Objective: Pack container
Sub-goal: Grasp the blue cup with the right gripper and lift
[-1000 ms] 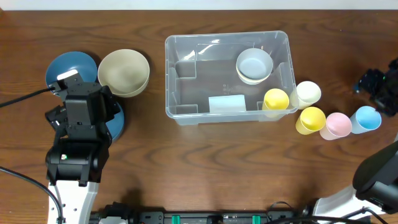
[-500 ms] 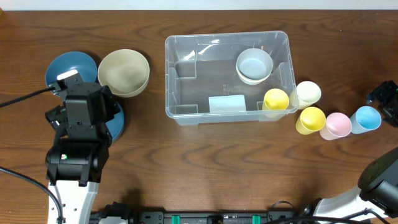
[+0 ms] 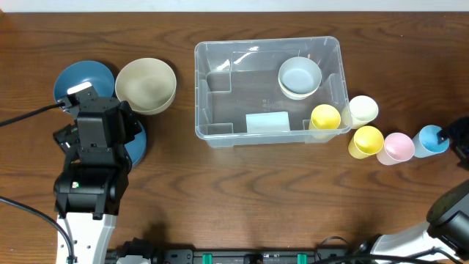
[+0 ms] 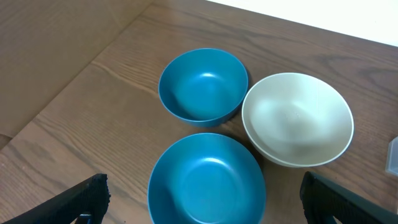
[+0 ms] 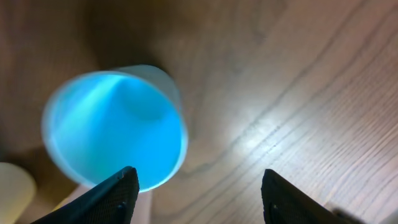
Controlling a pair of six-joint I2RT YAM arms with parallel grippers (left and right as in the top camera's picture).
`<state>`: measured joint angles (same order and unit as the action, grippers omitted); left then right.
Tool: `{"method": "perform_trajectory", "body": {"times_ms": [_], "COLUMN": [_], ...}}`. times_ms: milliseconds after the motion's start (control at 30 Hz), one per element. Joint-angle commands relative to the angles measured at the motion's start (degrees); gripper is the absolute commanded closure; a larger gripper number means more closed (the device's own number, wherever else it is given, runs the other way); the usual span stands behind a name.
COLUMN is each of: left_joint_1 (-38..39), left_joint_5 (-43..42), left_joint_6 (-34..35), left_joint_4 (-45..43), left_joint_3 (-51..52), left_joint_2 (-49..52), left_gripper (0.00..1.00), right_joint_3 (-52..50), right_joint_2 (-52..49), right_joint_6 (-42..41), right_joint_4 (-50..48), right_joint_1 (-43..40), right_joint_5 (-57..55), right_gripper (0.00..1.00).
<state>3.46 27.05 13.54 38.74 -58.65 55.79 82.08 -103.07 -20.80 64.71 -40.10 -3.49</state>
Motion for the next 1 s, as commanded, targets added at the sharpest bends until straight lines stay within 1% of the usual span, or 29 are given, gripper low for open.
{"method": "perform_trajectory", "body": {"times_ms": [0,100,233,267,333,367,400,433,667,867,967], "left_joint_1": [-0.3,-0.3,-0.3,-0.3,-0.3,-0.3,-0.3,-0.3,-0.3,-0.3,-0.3], "left_joint_5": [1.1,1.1,1.1,1.1,1.1,1.1,1.1,1.1,1.1,1.1,1.1], "left_joint_6": [0.5,0.5,0.5,0.5,0.5,0.5,0.5,0.5,0.5,0.5,0.5], "left_joint_4": [0.0,0.0,0.0,0.0,0.0,0.0,0.0,0.0,0.0,0.0,0.0], "left_joint_3": [-1.2,-1.2,-1.2,-1.2,-1.2,-1.2,-1.2,-1.2,-1.2,-1.2,-1.2], "left_joint_2": [0.0,0.0,0.0,0.0,0.0,0.0,0.0,0.0,0.0,0.0,0.0], "left_gripper": [0.02,0.02,0.02,0.02,0.02,0.02,0.02,0.02,0.02,0.02,0.02], "right_joint_3": [-3.5,-6.7,-10.4,-11.1,-12.0,-12.2,-12.2,-12.1,-9.0,2.0,7.6], "right_joint_2": [0.7,0.7,0.7,0.7,0.7,0.7,0.7,0.7,1.7,4.7,7.1], "right_joint_6": [-1.0,-1.0,-1.0,-1.0,-1.3,-1.7,-1.9,-1.9,-3.0,-2.9,-1.2], "right_joint_4": [-2.2,-6.1,-11.7,-12.7,-14.2,-14.5,-14.8,-15.0,-14.7,-9.2,-6.8], "right_joint_1": [-0.8,-0.8,-0.7,-0.7,-0.7,-0.7,-0.7,-0.7,-0.8,-0.5,1.5], "right_joint_5": [-0.1,1.3,2.1,2.1,2.5,2.4,2.4,2.4,2.2,2.8,8.3], "right_gripper": [0.36,0.41,0.59,0.64,0.80,0.85,0.95,0.99,0.99,0.99,0.99]}}
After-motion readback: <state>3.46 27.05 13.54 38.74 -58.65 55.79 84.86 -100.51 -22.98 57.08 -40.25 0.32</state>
